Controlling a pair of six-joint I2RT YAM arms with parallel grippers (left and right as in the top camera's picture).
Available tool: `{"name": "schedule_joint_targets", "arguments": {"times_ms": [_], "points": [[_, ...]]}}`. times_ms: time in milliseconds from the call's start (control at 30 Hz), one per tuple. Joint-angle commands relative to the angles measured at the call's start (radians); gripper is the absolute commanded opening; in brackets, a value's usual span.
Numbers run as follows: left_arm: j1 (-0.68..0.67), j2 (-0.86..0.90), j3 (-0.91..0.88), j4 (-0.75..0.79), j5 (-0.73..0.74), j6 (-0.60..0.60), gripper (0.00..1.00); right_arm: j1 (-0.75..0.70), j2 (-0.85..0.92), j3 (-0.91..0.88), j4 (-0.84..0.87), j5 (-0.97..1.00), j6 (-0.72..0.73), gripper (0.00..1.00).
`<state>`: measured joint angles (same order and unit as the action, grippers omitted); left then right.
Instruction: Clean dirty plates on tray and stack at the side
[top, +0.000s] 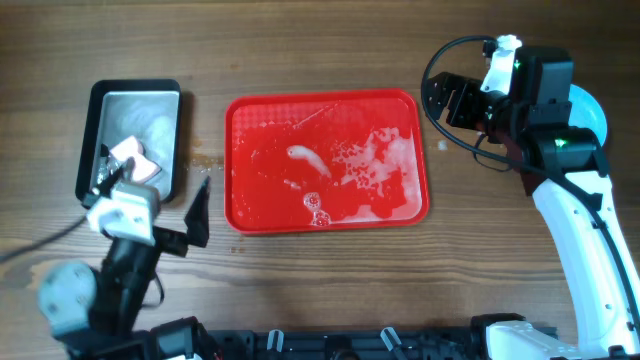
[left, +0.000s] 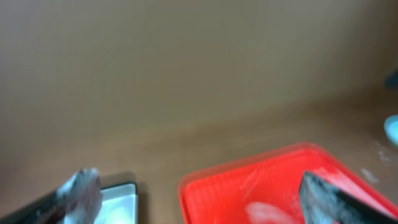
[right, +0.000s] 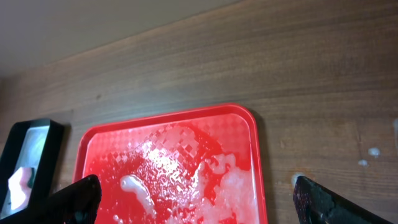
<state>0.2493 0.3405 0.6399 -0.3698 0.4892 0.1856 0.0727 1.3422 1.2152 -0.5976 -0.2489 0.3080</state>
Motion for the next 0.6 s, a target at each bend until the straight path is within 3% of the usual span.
{"name": "schedule_joint_targets", "arguments": {"times_ms": [0, 133, 400, 567], "points": [[-0.013, -0.142, -0.24, 0.159, -0.066, -0.106, 1.0, 0.003, -0.004, 0.018, 0.002, 0.01, -0.017, 1.0], [-0.056, -0.285, -0.467, 0.254, -0.212, -0.163, 1.0, 0.003, -0.004, 0.018, 0.002, 0.01, -0.017, 1.0], [-0.084, -0.337, -0.589, 0.268, -0.395, -0.172, 1.0, 0.003, -0.004, 0.018, 0.002, 0.01, -0.017, 1.0], [-0.095, -0.337, -0.634, 0.296, -0.42, -0.168, 1.0, 0.003, -0.004, 0.018, 0.002, 0.01, -0.017, 1.0]]}}
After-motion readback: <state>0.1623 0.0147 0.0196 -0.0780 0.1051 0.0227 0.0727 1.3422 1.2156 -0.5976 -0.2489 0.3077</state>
